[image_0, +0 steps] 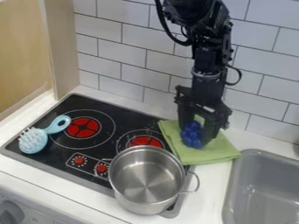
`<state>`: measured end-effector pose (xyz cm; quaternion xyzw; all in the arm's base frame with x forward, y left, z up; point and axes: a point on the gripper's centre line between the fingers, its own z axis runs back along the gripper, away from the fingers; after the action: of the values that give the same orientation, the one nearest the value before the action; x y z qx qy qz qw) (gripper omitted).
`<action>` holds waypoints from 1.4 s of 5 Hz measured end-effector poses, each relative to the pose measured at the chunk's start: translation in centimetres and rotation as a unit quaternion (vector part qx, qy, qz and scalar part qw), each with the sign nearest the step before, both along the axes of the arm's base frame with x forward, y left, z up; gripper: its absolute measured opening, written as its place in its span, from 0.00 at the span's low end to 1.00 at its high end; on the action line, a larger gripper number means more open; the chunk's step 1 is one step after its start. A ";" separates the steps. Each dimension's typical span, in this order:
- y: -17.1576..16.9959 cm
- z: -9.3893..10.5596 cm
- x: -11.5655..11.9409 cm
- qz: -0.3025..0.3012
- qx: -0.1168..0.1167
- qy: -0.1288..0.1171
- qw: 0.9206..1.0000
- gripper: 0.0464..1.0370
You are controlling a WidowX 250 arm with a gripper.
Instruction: Move the blue grapes to the right side of the blue brush
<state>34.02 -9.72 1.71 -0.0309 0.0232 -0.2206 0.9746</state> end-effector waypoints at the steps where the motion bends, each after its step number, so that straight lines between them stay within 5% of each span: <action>1: -0.2 0.8 -0.2 0.002 -0.009 -0.009 1.000 0.64; 2: 0.0 2.3 -0.3 0.006 -0.015 -0.026 1.000 0.55; 4: 0.5 5.0 -3.2 0.014 -0.030 -0.043 0.999 0.54; 7: 7.4 7.8 -6.4 0.095 -0.036 -0.070 0.992 0.48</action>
<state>27.61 -2.32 9.55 -0.0528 -0.0557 -0.1291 0.9887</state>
